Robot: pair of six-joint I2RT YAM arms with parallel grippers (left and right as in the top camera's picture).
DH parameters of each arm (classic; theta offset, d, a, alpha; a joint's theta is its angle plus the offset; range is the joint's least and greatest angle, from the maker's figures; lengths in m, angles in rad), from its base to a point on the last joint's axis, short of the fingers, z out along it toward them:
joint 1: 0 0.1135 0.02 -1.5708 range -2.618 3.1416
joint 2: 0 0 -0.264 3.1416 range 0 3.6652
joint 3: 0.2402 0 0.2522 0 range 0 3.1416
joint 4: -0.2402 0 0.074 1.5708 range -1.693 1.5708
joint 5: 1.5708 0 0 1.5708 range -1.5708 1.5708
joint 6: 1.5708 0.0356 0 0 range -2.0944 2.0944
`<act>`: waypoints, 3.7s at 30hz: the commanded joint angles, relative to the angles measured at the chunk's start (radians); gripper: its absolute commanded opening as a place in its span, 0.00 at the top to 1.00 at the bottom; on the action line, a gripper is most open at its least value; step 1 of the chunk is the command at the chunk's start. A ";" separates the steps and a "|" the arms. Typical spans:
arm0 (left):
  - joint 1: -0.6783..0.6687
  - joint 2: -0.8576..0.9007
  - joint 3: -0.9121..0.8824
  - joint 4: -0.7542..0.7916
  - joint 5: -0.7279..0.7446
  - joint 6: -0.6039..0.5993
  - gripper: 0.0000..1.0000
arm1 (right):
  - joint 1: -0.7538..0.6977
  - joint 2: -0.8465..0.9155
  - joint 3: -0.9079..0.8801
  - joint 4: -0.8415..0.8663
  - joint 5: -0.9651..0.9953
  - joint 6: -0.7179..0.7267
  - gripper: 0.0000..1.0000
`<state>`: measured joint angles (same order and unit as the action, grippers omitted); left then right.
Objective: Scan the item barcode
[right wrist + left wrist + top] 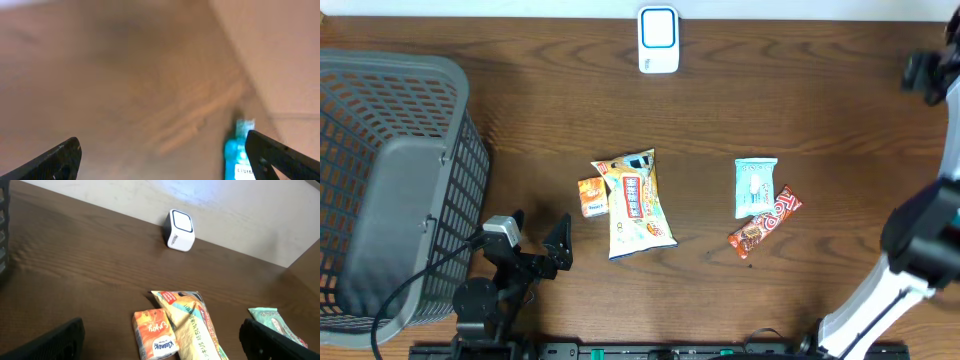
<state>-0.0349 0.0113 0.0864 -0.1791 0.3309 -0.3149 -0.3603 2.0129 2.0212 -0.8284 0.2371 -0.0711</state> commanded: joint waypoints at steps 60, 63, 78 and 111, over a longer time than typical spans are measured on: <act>-0.002 0.001 -0.013 -0.007 -0.006 -0.005 0.02 | 0.838 0.309 -0.498 -0.393 0.282 0.672 0.55; -0.002 0.001 -0.013 -0.007 -0.006 -0.005 0.02 | 0.819 0.337 -0.499 -0.378 0.150 0.597 0.68; -0.002 0.001 -0.013 -0.007 -0.006 -0.005 0.02 | 0.771 0.182 -0.443 -0.335 -0.608 0.082 0.99; -0.002 0.001 -0.013 -0.007 -0.006 -0.005 0.02 | 0.712 0.035 -0.470 -0.874 -1.671 -1.704 0.99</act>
<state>-0.0349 0.0113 0.0864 -0.1791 0.3305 -0.3149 0.3264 2.0727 1.5570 -1.6985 -1.3724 -1.6119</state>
